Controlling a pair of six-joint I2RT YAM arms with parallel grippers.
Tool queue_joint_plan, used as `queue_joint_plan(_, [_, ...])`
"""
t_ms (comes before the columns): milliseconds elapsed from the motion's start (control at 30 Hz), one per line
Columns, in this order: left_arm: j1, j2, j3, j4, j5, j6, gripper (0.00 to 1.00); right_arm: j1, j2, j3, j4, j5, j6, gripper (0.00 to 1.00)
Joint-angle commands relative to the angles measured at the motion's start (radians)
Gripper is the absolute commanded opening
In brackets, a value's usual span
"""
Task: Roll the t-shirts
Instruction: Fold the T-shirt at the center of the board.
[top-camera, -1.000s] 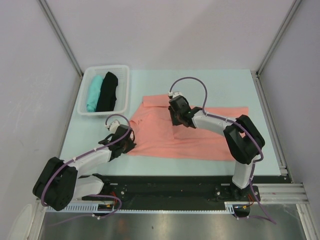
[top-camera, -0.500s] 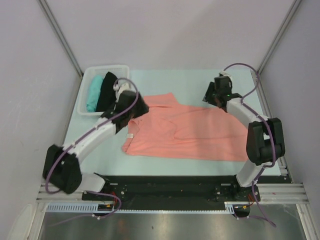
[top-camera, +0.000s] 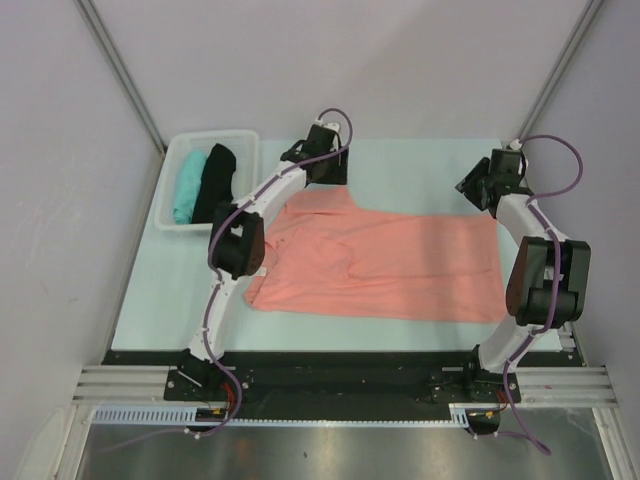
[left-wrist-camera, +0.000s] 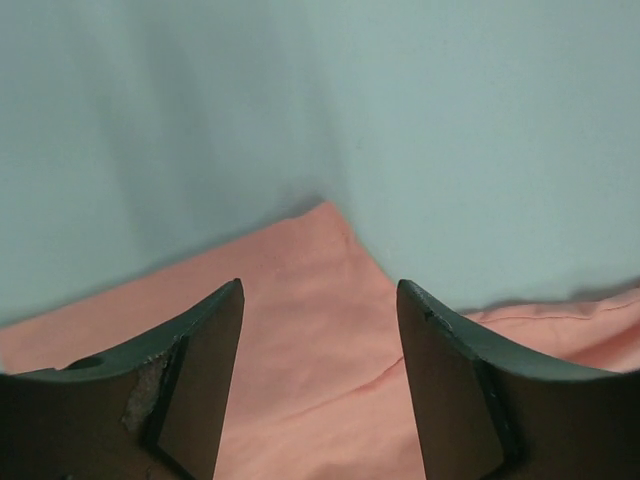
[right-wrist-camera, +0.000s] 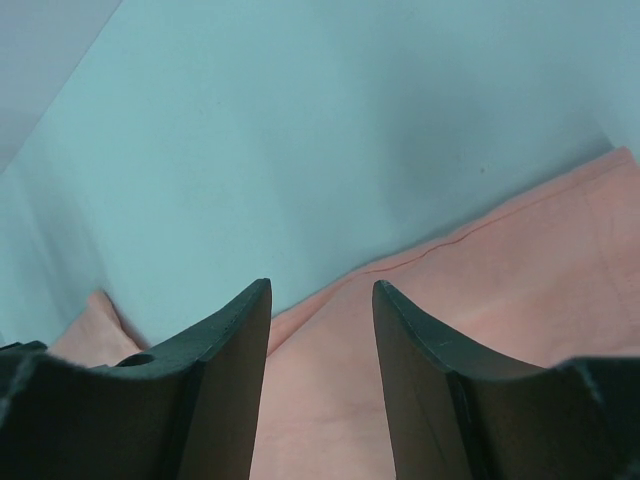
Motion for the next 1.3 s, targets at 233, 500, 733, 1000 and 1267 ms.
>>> queue_joint_plan(233, [0.01,0.131,0.101,-0.006,0.146,-0.063,0.64,-0.051,-0.036,0.021,-0.007,-0.022,-0.02,0.5])
queue_joint_plan(500, [0.008,0.148,0.061,0.06,0.083,-0.136,0.6,-0.06,-0.062,0.01,-0.036,0.006,-0.048,0.49])
queue_joint_plan(733, [0.007,0.049,-0.056,0.206,0.03,-0.145,0.6,-0.06,-0.086,0.005,-0.056,0.027,-0.071,0.49])
queue_joint_plan(1000, [-0.001,0.151,0.107,0.068,-0.101,-0.148,0.61,-0.066,-0.079,0.002,-0.05,0.024,-0.06,0.49])
queue_joint_plan(1267, [-0.001,0.181,0.134,0.062,-0.118,-0.153,0.63,-0.079,-0.063,0.002,-0.038,0.02,-0.065,0.48])
